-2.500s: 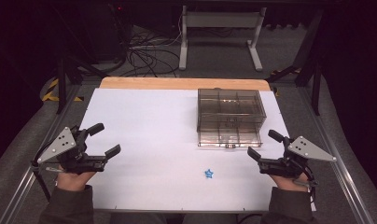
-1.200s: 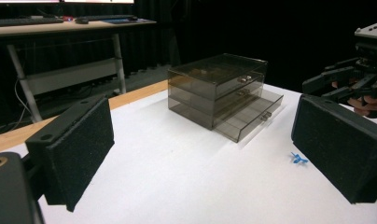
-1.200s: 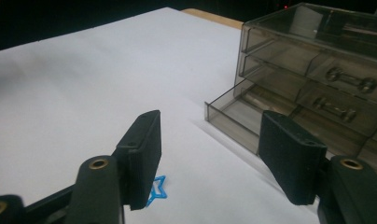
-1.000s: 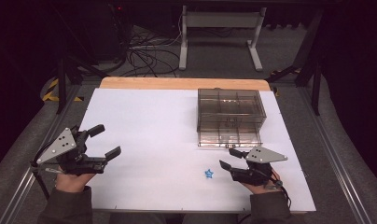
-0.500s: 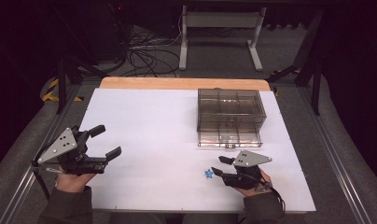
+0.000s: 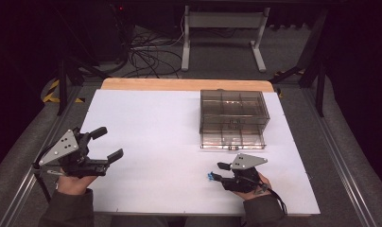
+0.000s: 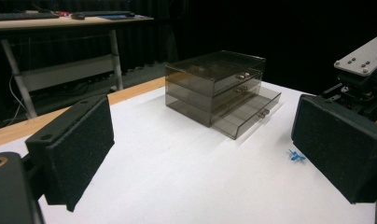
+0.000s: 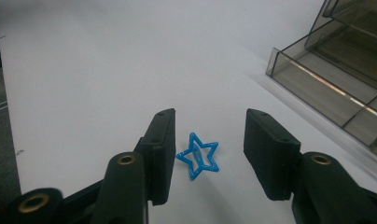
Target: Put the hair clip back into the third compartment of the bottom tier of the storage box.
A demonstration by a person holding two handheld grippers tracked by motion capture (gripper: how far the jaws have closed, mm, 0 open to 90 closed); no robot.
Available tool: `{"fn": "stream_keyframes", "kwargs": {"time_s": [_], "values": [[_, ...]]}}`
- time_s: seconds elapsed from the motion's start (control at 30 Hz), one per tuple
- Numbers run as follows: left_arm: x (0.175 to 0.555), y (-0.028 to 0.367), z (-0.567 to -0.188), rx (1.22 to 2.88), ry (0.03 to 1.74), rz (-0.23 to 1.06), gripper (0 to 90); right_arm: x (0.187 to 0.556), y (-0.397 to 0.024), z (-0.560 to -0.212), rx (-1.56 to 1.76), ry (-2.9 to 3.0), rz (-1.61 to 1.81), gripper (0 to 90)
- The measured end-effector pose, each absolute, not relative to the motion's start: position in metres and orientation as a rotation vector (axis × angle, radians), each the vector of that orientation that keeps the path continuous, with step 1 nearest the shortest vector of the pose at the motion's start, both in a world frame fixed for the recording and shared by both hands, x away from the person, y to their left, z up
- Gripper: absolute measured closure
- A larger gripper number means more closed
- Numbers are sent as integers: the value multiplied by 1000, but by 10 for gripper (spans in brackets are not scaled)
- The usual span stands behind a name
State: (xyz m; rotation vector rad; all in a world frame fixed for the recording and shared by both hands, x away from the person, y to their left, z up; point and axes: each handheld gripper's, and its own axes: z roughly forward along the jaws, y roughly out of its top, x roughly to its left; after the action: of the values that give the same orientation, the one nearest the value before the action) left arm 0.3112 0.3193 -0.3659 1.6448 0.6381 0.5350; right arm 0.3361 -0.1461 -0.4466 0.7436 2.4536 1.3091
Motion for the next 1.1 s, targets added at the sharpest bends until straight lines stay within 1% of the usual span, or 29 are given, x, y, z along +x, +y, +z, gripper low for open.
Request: {"fn": "stream_keyframes", "kwargs": {"time_s": [0.4, 0.97, 1.1], "values": [[312, 318, -367, 1646, 638, 530, 65, 339, -140, -459, 712, 2524, 1272, 555], [312, 318, -368, 1648, 636, 528, 65, 341, -132, -465, 693, 2558, 1240, 558], [312, 318, -368, 1649, 636, 529, 65, 341, -129, -467, 686, 2566, 1216, 583]]}}
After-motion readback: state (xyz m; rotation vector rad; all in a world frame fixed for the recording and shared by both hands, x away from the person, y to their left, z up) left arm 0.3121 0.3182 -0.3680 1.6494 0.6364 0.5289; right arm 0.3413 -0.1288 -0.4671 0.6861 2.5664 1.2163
